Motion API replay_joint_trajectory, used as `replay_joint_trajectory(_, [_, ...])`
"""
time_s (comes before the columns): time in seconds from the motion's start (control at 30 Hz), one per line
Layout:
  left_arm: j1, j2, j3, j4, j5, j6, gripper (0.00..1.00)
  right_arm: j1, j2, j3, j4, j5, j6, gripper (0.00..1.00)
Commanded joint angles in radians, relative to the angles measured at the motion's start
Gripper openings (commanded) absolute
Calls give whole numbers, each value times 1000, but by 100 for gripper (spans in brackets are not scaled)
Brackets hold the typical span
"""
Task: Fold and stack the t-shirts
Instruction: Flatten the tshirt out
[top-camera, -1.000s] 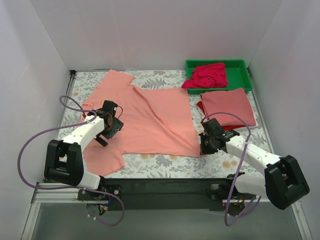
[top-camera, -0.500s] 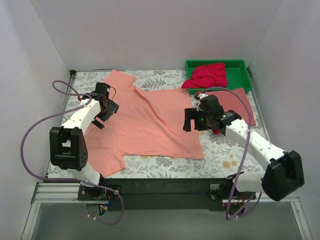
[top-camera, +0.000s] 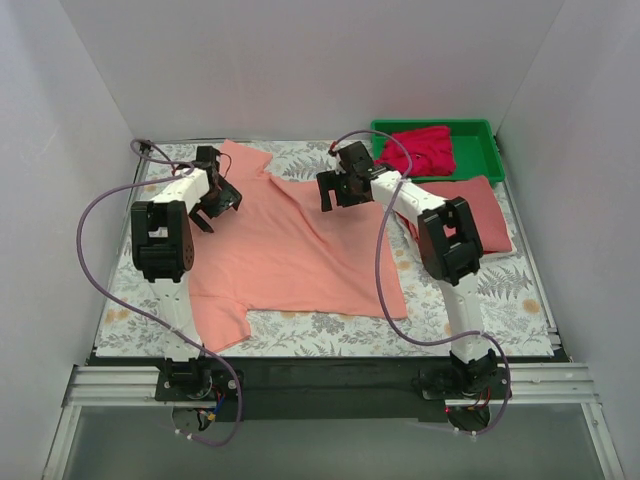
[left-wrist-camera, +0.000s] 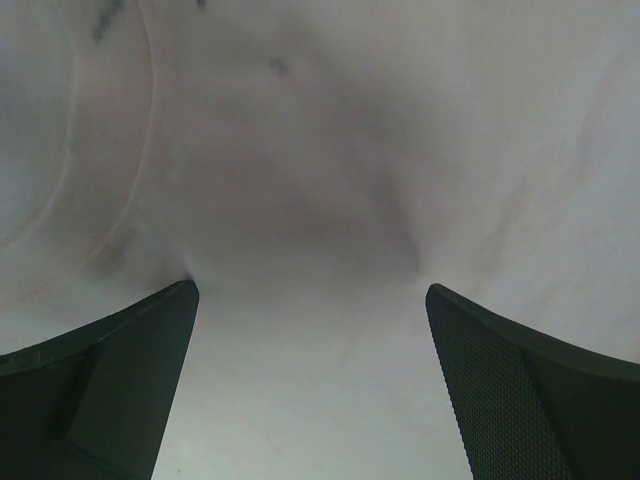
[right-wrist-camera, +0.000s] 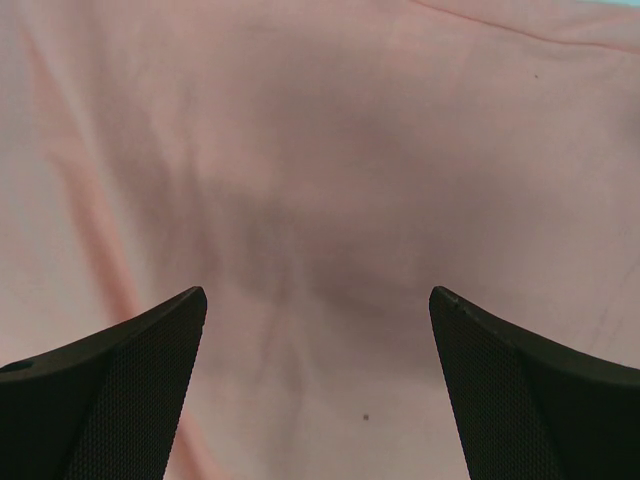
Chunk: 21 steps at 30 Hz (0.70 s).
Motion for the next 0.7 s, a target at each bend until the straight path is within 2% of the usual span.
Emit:
replay_joint_trajectory(0.0, [61, 29, 57, -40, -31, 45, 98, -12, 89, 132, -47, -10, -38, 98])
replay_joint_trajectory(0.27, [110, 152, 130, -54, -63, 89, 98, -61, 262, 293, -53, -57, -9, 98])
replay_joint_trajectory(0.43, [136, 191, 179, -54, -37, 100, 98, -90, 363, 396, -52, -102, -3, 98])
replay_joint_trajectory(0.67, [151, 246, 251, -77, -47, 100, 98, -116, 419, 481, -35, -99, 7, 98])
